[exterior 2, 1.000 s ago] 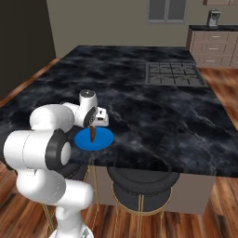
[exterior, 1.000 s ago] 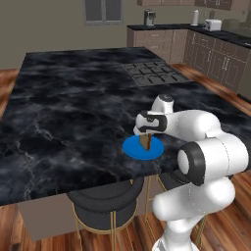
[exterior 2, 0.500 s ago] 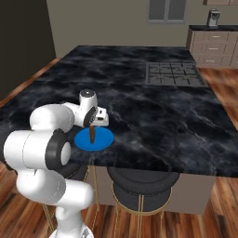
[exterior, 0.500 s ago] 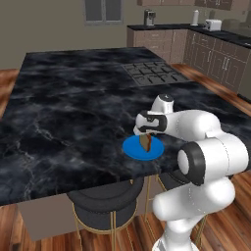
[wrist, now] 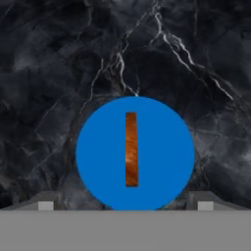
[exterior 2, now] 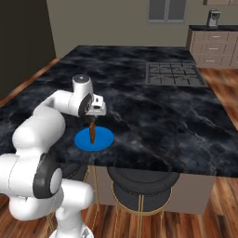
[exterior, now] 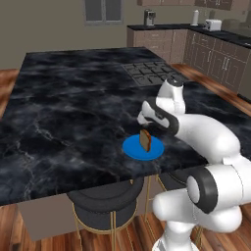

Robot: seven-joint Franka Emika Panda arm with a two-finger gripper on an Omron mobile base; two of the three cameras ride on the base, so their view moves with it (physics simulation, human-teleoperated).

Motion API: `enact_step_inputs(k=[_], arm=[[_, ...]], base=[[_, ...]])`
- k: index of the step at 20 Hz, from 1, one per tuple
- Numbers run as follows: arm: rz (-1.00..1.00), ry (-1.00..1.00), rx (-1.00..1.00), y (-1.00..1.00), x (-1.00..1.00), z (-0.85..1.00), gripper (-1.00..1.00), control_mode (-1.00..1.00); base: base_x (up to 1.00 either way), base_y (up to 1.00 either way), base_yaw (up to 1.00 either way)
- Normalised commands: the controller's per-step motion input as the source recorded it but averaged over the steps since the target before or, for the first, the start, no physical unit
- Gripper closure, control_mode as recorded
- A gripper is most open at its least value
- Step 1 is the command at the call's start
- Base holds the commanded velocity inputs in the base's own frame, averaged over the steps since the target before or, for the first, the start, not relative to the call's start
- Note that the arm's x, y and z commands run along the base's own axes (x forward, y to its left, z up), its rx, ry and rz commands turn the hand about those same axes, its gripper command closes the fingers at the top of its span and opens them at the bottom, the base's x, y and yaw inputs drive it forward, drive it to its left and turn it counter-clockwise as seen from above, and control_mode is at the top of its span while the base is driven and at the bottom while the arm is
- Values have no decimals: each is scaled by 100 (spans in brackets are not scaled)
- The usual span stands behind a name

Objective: Start the toaster. Once the lever pops up, take the bread to the plate on the dining counter.

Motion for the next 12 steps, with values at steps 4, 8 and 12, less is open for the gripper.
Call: enact_step_inputs(k=[4,8,12], arm=[[-6,0,0,0,-88,94,-100,-100],[-11,0,0,0,-100,86,-100,-100],[-13,-2,0,0,-100,60,-100,-100]], base=[[0,0,0],[0,0,0],[0,0,0]])
